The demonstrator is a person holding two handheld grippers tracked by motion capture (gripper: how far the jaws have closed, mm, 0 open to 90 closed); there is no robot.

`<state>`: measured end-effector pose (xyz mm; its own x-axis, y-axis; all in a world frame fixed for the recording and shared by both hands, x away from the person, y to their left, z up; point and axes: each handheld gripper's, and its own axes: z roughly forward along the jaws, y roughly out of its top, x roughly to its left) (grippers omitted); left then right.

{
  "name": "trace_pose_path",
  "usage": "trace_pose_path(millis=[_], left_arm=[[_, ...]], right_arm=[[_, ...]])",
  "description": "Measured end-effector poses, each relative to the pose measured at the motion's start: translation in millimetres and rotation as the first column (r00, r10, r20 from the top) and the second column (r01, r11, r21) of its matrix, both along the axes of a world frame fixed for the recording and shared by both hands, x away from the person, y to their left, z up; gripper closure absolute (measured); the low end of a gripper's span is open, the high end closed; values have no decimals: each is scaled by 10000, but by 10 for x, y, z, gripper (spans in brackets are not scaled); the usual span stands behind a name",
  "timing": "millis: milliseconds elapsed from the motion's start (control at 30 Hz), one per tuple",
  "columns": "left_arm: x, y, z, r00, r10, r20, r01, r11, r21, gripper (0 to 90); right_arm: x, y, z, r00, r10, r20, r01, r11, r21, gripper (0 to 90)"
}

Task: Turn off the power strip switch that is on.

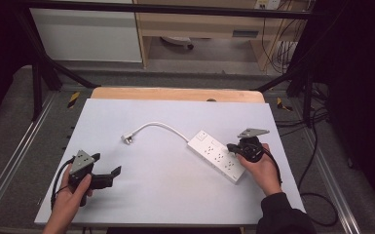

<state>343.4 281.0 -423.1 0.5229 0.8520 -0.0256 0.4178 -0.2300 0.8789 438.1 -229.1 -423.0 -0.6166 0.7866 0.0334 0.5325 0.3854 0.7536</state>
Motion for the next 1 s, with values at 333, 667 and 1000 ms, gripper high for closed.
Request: trace_pose_path(millis=[333, 667, 1000], left_arm=[[-2, 5, 1, 10000, 7, 9, -7, 10000, 48, 62], [2, 6, -7, 10000, 11, -30, -10, 10000, 85, 62], [0, 6, -6, 10000, 6, -32, -6, 10000, 84, 62]], right_arm=[[14, 11, -37, 9999, 57, -88, -58, 9999, -89, 900], [22, 5, -63, 10000, 59, -78, -60, 9999, -93, 900], [16, 7, -65, 10000, 78, -23, -79, 9998, -167, 900]])
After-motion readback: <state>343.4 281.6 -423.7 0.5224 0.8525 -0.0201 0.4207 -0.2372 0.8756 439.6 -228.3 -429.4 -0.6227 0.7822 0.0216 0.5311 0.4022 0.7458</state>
